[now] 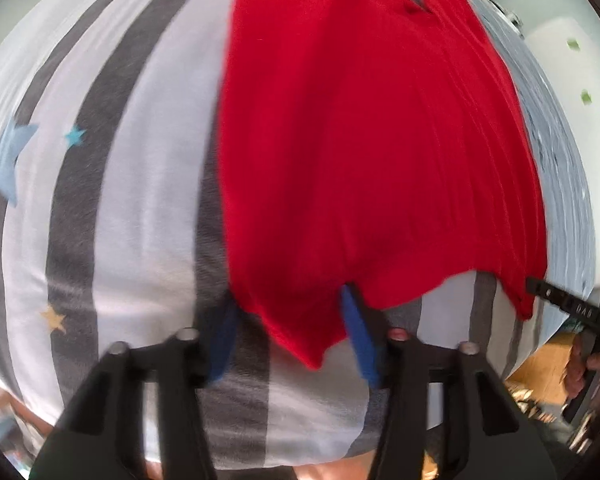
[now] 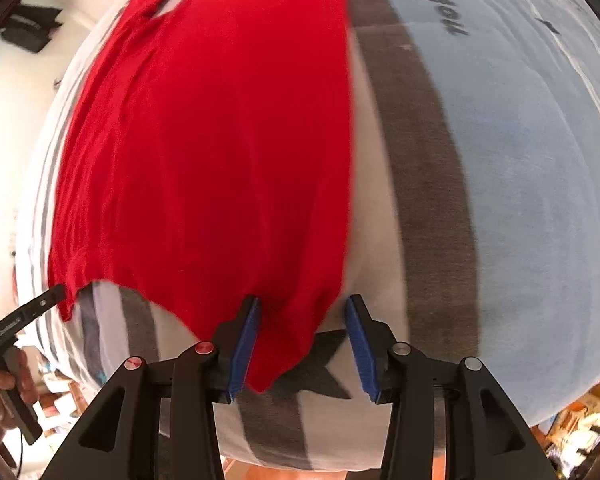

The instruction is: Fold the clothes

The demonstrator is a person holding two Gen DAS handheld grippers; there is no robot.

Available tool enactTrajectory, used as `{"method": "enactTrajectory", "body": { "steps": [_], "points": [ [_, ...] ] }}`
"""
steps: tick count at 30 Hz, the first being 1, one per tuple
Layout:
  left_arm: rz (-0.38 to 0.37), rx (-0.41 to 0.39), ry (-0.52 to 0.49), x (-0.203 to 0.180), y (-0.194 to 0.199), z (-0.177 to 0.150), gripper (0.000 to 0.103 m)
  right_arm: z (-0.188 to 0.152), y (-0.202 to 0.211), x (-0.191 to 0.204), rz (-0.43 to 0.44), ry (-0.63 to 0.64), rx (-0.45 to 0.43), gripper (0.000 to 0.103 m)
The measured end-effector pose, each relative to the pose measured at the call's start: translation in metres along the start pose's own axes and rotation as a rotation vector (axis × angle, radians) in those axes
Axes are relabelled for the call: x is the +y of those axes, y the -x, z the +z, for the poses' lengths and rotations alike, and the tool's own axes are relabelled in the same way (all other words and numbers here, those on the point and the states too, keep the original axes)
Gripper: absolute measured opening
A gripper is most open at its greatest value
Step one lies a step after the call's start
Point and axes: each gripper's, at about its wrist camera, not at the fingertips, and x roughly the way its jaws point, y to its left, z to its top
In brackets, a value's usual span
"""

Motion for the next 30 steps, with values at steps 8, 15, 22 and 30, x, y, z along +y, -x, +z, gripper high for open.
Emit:
{"method": "enactTrajectory", "body": {
  "steps": [8,15,22,30],
  "points": [
    [-0.054,-0.08,0.005,-0.005,0.058,0.023,0.008,0.007,0.02,0.007,0.039,0.032,-0.02,0.004],
    [-0.111,-0.371,-0.11,-0.042,0.269,0.086,0.004,0.058,0.208,0.035,0.103,0.112,-0.274,0.003],
    [-0.218,-0.758,-0.184,-0.088,0.515,0.143,0.0,0.115,0.465,0.099,0.115,0.245,-0.693,0.003],
    [-0.169,-1.097,-0.415,-0.145,0.737,0.204,0.0,0.12,0.679,0.176,0.181,0.371,-1.001,0.003]
  ]
}}
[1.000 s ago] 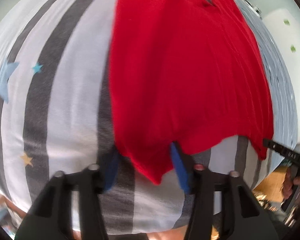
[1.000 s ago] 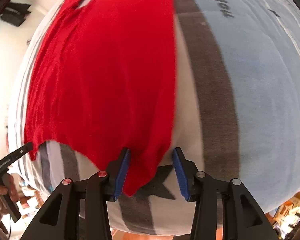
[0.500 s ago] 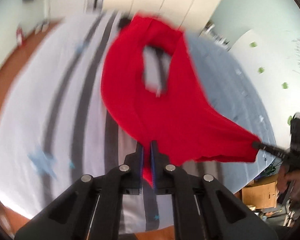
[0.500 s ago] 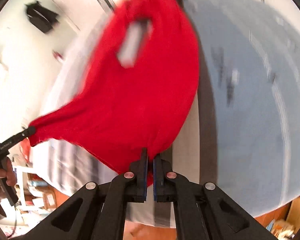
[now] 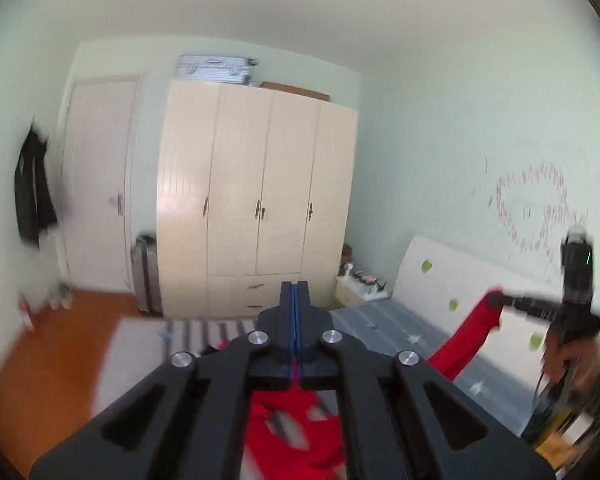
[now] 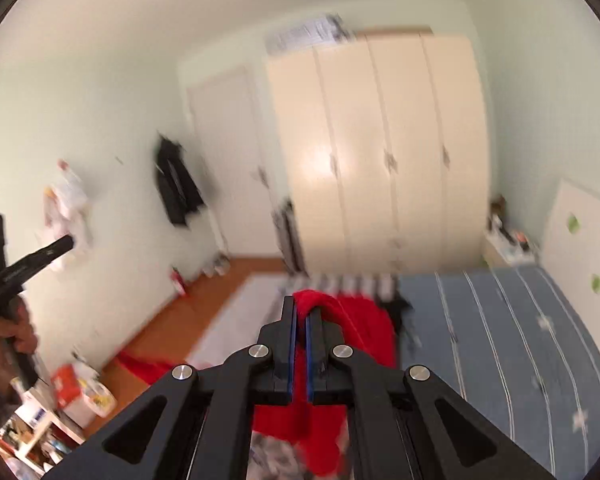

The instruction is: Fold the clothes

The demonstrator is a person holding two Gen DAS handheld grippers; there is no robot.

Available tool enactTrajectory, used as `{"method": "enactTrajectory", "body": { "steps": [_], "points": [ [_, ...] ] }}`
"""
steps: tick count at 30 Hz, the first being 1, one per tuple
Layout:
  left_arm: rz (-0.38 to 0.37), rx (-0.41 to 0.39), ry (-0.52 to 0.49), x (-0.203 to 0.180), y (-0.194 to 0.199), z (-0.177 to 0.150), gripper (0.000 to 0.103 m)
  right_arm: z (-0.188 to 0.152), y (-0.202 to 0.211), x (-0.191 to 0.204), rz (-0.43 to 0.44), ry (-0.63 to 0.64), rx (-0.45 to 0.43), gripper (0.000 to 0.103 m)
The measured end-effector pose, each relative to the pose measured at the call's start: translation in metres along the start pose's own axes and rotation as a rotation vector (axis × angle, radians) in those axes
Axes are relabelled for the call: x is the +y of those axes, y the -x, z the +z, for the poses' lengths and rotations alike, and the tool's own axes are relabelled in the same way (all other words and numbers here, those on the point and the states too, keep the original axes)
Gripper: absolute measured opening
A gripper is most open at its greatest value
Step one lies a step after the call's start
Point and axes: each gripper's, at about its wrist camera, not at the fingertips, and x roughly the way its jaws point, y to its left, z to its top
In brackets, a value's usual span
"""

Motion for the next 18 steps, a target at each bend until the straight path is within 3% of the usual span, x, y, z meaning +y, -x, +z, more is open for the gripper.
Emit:
{"method": "enactTrajectory", "body": {
  "steps": [2,5,6,8,9,12,14,16,18],
  "points": [
    [0.009,0.018,-0.025,0.0,-0.007,0.006,0.0,0.023,0.0,0.014,0.01,0.039,0.0,0.003],
    [-0.024,0.087,0.046,0.01,0.002,-0.012,0.0,0.041,-0.013,0.024,0.016,0.046,0.023,0.003],
    [-0.028,0.128,0.077,0.011,-0.014,-0.027,0.0,0.048,-0.012,0.023,0.025,0.032,0.034,0.003],
    [-0.03,0.195,0.13,0.013,-0.007,-0.057,0.0,0.049,-0.02,0.028,0.023,0.022,0.042,0.003],
    [-0.061,0.242,0.198,0.011,-0.025,-0.092,0.0,0.047,-0.025,0.031,0.028,0.016,0.044,0.003],
    [-0.096,0.368,0.322,-0.007,-0.031,-0.154,0.025,0.046,-0.039,0.033,0.042,0.0,0.038,0.003],
    [-0.133,0.421,0.367,-0.022,-0.044,-0.196,0.036,0.054,-0.038,0.036,0.049,-0.006,0.031,0.003],
    [-0.154,0.452,0.393,-0.043,-0.047,-0.221,0.058,0.06,-0.037,0.041,0.05,0.0,0.021,0.003],
    [-0.188,0.466,0.419,-0.057,-0.053,-0.242,0.063,0.062,-0.041,0.046,0.061,0.003,0.016,0.003]
  ]
}}
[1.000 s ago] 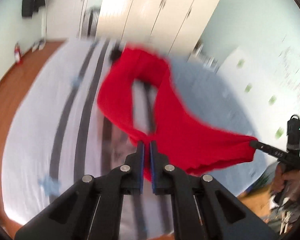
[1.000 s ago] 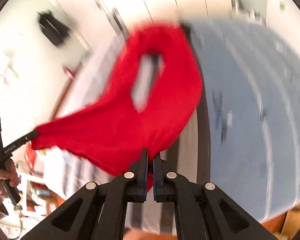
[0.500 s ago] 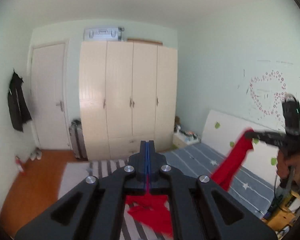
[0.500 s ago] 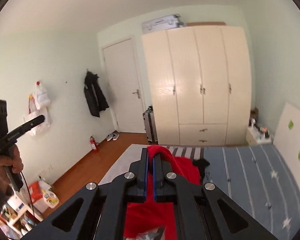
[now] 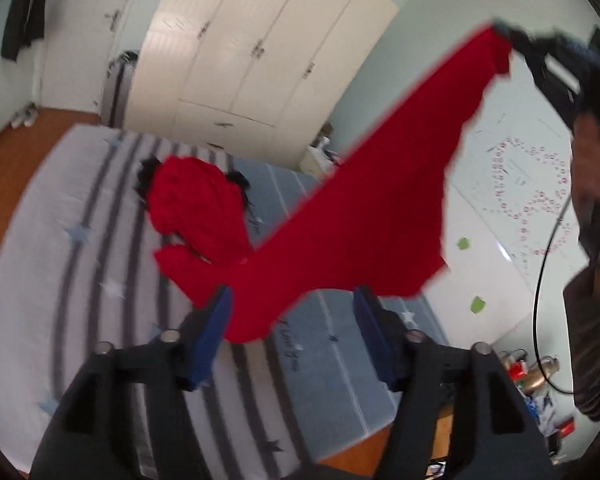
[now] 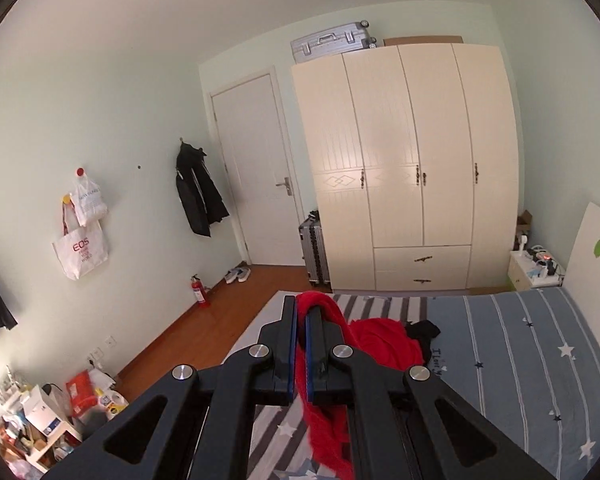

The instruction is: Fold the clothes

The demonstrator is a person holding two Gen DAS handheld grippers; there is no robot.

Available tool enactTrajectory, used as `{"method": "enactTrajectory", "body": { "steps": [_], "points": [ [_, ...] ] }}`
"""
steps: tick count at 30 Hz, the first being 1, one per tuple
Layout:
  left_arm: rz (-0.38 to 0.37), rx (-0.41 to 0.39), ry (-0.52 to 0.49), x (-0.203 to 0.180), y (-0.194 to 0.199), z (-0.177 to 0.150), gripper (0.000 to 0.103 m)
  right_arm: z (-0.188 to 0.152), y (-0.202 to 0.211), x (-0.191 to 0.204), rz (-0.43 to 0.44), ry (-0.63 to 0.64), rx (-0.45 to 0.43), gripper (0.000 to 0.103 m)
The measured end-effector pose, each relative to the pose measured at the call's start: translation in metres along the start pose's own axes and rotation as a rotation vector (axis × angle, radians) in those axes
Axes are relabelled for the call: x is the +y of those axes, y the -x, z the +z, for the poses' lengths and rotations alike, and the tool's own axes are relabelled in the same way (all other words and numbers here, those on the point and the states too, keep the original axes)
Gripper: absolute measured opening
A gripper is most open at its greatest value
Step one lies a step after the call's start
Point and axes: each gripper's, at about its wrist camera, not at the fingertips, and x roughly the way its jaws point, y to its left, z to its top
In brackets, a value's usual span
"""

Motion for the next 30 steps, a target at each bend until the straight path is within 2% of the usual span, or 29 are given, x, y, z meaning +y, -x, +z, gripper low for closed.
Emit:
{"method": "enactTrajectory", "body": {
  "steps": [2,6,10,14,17,21,24,26,30],
  "points": [
    [-0.013,0.028,0.039,0.004,-0.009,-0.011,0.064,0.0,-0.006,0.004,0.0,0.008,-0.001,0.003],
    [-0.059,0.053,0.185,0.022,-0.023,-0.041,0.072,-0.007,-0.024,0.015,0.044,-0.009,0.03,0.003],
    [-0.098,0.068,0.311,0.043,-0.03,-0.076,0.072,-0.017,-0.046,0.033,0.076,0.008,0.067,0.003],
    [-0.103,0.045,0.377,0.06,-0.033,-0.102,0.073,-0.034,-0.071,0.049,0.106,0.022,0.112,0.003],
    [-0.097,0.057,0.42,0.081,-0.061,-0.115,0.073,-0.05,-0.093,0.057,0.129,0.011,0.146,0.003],
    [-0.084,0.066,0.486,0.094,-0.076,-0.132,0.073,-0.074,-0.116,0.065,0.155,-0.011,0.186,0.003],
    [-0.125,0.093,0.561,0.107,-0.102,-0.143,0.073,-0.088,-0.124,0.069,0.169,-0.023,0.206,0.003],
    [-0.125,0.082,0.595,0.115,-0.11,-0.147,0.073,-0.095,-0.128,0.071,0.17,-0.021,0.218,0.003],
    [-0.087,-0.01,0.626,0.136,-0.103,-0.146,0.073,-0.105,-0.13,0.073,0.174,0.001,0.234,0.003]
  ]
}}
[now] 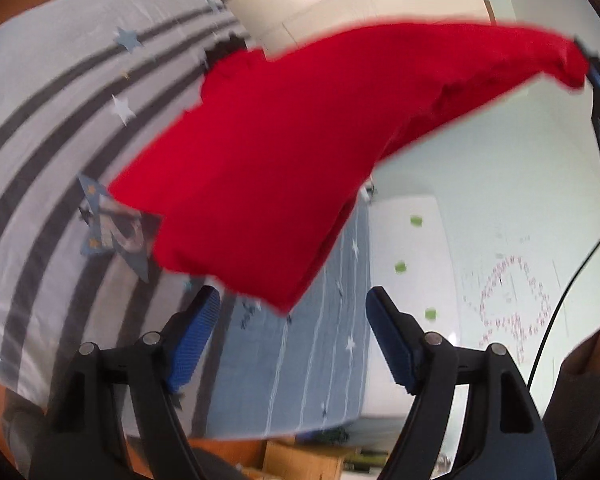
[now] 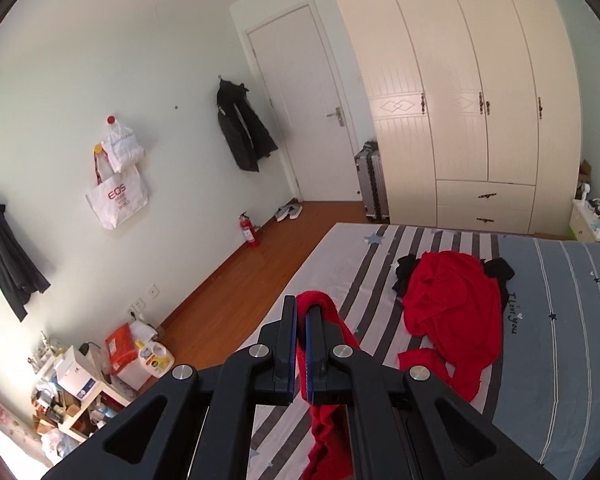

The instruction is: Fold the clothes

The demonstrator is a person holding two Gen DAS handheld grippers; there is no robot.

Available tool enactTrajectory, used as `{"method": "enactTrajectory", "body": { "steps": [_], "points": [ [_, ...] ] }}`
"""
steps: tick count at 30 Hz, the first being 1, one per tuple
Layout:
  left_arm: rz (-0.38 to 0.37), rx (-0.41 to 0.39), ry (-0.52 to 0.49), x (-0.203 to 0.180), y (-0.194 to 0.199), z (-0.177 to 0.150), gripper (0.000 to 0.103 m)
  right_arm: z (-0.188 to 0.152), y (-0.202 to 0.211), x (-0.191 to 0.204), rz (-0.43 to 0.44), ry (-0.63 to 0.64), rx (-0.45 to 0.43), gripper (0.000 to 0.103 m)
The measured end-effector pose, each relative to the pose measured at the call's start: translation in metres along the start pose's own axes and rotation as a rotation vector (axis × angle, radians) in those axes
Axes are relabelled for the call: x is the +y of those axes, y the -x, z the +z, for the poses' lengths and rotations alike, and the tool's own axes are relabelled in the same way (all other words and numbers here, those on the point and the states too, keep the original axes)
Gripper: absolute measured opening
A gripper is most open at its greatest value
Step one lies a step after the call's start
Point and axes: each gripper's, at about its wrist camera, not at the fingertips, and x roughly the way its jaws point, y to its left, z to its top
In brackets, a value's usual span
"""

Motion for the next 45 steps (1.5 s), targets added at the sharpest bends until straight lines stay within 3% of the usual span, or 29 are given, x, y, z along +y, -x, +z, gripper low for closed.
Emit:
{"method": "enactTrajectory", "body": {
  "steps": [3,10,20,26,33,42,45],
  "points": [
    [0.016,-0.09,-0.012,0.009,0.021,0.012,0.073,-0.008,0.002,-0.002,0.001,0.016,0.005,0.003],
    [0.072,-0.187,0.015,0.035,0.04,0.047,0.073,-0.03,0.001,-0.008,0.0,0.031,0.028,0.003],
    [0.084,-0.225,0.091,0.07,0.054,0.075,0.073,-0.054,0.001,-0.019,0.009,0.02,0.063,0.003],
    [0.069,-0.17,0.127,0.081,0.046,0.081,0.073,-0.057,0.003,-0.02,0.015,0.013,0.067,0.003],
    [0.056,-0.025,0.104,0.074,0.006,0.07,0.073,-0.058,-0.002,-0.018,0.013,0.008,0.071,0.003],
    [-0.058,0.25,0.2,0.09,-0.033,0.001,0.073,-0.055,-0.005,-0.021,0.004,-0.005,0.063,0.003],
    [-0.099,0.245,0.231,0.09,-0.04,-0.007,0.073,-0.054,-0.006,-0.019,0.003,-0.001,0.066,0.003]
  ]
}}
